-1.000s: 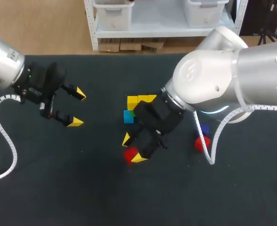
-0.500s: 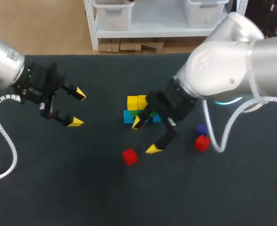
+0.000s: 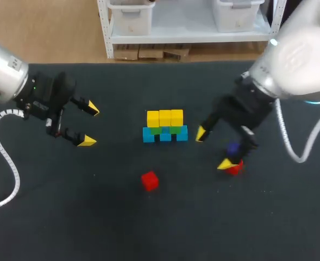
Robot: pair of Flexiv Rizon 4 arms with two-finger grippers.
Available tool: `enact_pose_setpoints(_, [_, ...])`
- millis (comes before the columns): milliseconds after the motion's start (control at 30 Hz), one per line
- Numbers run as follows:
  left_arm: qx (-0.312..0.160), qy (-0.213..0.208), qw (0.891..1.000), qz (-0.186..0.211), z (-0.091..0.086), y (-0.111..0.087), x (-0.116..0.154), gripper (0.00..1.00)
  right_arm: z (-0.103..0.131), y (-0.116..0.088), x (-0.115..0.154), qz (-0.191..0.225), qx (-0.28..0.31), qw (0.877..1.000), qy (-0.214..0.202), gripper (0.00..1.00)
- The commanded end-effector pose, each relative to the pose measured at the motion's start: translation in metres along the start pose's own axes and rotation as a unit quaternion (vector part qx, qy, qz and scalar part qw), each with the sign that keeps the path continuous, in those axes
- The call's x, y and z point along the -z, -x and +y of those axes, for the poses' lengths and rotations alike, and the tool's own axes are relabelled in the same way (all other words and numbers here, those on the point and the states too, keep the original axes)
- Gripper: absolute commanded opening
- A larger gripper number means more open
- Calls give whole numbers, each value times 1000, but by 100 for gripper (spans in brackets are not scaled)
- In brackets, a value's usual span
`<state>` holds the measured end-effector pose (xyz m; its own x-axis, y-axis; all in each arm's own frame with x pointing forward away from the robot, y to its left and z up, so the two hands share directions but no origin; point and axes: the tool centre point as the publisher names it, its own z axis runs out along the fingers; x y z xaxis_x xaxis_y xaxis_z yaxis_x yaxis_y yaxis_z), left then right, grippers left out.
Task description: Place the blue cubes, place green cubes on the blue cubes, place the yellow cubes on the green cubes, then place the red cubes on the yellow cubes, and place purple cube on the red cubes.
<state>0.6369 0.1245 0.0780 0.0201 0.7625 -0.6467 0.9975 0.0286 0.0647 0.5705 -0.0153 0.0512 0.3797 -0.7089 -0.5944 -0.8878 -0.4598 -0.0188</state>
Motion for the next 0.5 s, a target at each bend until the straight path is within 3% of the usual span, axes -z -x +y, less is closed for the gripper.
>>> enact_pose_setpoints(33, [-2, 2, 1000, -3, -2, -2, 0, 100, 14, -16, 9, -1, 10, 1000, 13, 100])
enact_pose_setpoints(333, [-2, 2, 1000, -3, -2, -2, 0, 100, 28, -61, 2, 27, 36, 998, 49, 100])
enact_pose_setpoints(500, [-2, 2, 1000, -3, -2, -2, 0, 100, 33, -75, 0, 37, 42, 997, 58, 89])
